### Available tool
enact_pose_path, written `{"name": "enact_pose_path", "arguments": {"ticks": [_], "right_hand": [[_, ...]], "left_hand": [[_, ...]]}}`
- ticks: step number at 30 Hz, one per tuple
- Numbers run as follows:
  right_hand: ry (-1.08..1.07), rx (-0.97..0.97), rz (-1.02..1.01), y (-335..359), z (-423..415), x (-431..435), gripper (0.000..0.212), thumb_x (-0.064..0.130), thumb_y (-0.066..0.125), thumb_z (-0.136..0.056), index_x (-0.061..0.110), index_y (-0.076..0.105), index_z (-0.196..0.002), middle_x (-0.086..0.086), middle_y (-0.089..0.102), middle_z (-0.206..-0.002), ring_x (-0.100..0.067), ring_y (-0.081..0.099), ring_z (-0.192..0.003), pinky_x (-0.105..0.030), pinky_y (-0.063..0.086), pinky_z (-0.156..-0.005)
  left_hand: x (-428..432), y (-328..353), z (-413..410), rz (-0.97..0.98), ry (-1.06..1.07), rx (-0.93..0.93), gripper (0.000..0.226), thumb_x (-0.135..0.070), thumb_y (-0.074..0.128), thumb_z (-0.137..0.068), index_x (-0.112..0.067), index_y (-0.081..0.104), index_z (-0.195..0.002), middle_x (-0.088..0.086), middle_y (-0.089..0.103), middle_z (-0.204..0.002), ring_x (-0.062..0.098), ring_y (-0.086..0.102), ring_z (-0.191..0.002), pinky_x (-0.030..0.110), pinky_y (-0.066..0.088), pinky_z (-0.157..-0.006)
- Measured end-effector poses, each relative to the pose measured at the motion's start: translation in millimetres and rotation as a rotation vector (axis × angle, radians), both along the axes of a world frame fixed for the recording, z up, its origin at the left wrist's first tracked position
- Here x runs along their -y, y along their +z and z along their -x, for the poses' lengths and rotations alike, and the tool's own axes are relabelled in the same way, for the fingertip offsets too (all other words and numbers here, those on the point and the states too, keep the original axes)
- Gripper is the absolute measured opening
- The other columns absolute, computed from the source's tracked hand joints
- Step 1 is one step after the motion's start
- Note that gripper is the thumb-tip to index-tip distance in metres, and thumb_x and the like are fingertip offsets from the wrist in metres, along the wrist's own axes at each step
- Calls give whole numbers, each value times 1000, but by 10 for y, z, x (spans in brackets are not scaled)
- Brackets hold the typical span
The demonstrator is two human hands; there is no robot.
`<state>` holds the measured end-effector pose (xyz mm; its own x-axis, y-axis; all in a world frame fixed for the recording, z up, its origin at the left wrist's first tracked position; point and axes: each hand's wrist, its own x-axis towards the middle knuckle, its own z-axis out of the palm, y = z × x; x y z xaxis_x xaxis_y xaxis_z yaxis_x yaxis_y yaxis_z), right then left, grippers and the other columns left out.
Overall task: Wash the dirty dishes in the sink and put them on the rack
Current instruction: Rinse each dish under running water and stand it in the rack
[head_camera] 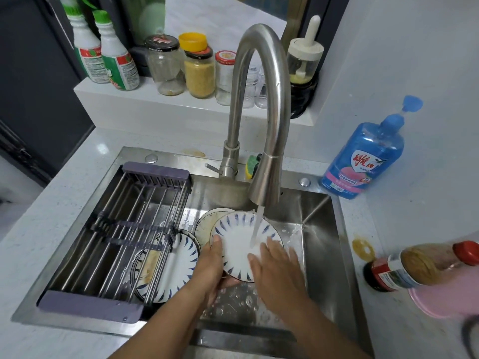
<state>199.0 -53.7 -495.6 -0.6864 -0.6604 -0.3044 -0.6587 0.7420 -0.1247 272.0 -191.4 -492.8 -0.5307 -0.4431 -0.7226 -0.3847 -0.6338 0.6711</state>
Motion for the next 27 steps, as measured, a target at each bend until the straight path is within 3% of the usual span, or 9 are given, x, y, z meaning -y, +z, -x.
{"name": "enact_pose_path", "arguments": {"ticks": [5, 7, 9, 12, 15, 17, 19, 23, 27], "right_hand": [[98, 261, 29, 200, 130, 288, 60, 49, 7, -108, 28, 17, -162, 1, 10, -170, -14, 3, -157, -45, -9, -126], [193, 409, 106, 290, 57, 360, 54, 46, 12, -109, 32, 22, -160, 5, 20, -168, -13, 16, -155, -43, 4, -127], [295, 447, 213, 364, -36, 285, 46, 46, 22, -107, 34, 44, -147, 10, 48, -151, -10, 44, -137, -42, 29, -120], [359, 281, 309, 333, -28, 35, 36, 49, 50, -99, 33, 62, -129, 14, 66, -130, -8, 59, -119, -35, 44, -108], [243, 207, 462, 311, 150, -83, 26, 48, 62, -94, 26, 74, -103, 12, 73, -96, -5, 62, -87, -33, 48, -93], [121, 348, 561, 419, 257, -13, 15, 38, 69, -93, 23, 73, -92, 9, 67, -79, -3, 57, -70, -26, 48, -71], [-48, 562, 625, 576, 371, 92, 9, 31, 72, -93, 23, 73, -92, 3, 69, -77, -3, 59, -64, -20, 46, -59], [-241, 794, 697, 787, 602, 238, 19, 33, 68, -97, 16, 73, -102, -8, 78, -90, -22, 76, -80, -34, 60, -67], [-462, 871, 702, 645, 690, 299, 21, 33, 66, -98, 15, 71, -106, -13, 77, -99, -35, 74, -94, -52, 58, -86]], "left_hand": [[-59, 73, -41, -38, -165, 21, 59, -66, 26, -102, -29, 69, -116, 3, 79, -103, 24, 76, -95, 37, 60, -66], [-44, 99, -12, -73, -179, 19, 67, -68, 23, -100, -24, 71, -115, 5, 79, -104, 23, 76, -98, 37, 60, -68], [37, 105, 4, -103, -118, 32, 69, -65, 24, -102, -15, 70, -114, 10, 79, -99, 24, 77, -90, 35, 59, -70], [197, 96, 29, -142, -61, 82, 63, -61, 31, -103, -11, 66, -118, 14, 79, -94, 30, 77, -79, 43, 63, -68], [302, 103, 66, -184, -96, 140, 60, -57, 38, -104, -7, 62, -125, 20, 77, -98, 37, 76, -83, 50, 64, -72], [353, 146, 75, -288, -126, 112, 69, -66, 39, -100, -6, 61, -127, 22, 75, -103, 35, 75, -80, 49, 64, -68], [411, 155, 87, -303, -177, 64, 82, -83, 37, -88, -15, 63, -125, 18, 71, -113, 31, 71, -89, 56, 61, -76], [434, 191, 22, -165, -168, 15, 81, -91, 43, -75, -30, 64, -124, 15, 65, -123, 31, 66, -102, 49, 59, -86], [385, 115, -104, -90, -113, -101, 50, -65, 52, -93, -29, 62, -127, 11, 69, -122, 31, 63, -114, 50, 54, -92]]}}
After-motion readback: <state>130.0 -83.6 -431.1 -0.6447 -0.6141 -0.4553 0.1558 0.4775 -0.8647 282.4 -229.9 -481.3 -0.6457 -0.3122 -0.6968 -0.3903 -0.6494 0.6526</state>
